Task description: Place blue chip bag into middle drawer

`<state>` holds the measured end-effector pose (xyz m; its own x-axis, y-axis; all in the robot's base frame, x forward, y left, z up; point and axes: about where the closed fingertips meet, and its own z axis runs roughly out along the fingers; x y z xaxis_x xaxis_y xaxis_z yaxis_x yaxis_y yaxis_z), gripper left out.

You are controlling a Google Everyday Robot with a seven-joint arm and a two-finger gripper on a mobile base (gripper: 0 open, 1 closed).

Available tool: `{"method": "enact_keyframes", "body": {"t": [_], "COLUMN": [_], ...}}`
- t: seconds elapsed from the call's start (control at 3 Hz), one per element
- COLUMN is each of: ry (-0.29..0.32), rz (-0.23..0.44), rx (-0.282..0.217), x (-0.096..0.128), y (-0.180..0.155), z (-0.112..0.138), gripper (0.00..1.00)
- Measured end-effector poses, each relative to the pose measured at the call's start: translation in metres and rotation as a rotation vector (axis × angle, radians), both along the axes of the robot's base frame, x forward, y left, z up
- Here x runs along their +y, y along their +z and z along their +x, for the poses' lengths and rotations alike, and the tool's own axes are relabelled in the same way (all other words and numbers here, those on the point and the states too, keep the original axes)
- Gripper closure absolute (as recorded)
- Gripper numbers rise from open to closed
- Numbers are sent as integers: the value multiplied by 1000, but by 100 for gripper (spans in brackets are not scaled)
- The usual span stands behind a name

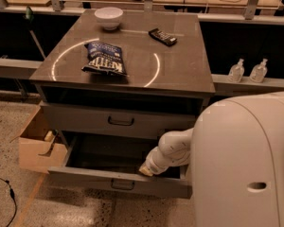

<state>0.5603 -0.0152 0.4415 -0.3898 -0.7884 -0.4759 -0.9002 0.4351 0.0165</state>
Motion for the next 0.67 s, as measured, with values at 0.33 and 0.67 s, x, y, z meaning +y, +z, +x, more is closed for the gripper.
{"method": "enact_keyframes", "body": {"t": [0.33,0.67], "ry": [9,13], "rz": [-9,-15], "rx": [16,40], "x": [0,0], "y": [-10,-15], "z": [-4,-13], "gripper": [100,100]}}
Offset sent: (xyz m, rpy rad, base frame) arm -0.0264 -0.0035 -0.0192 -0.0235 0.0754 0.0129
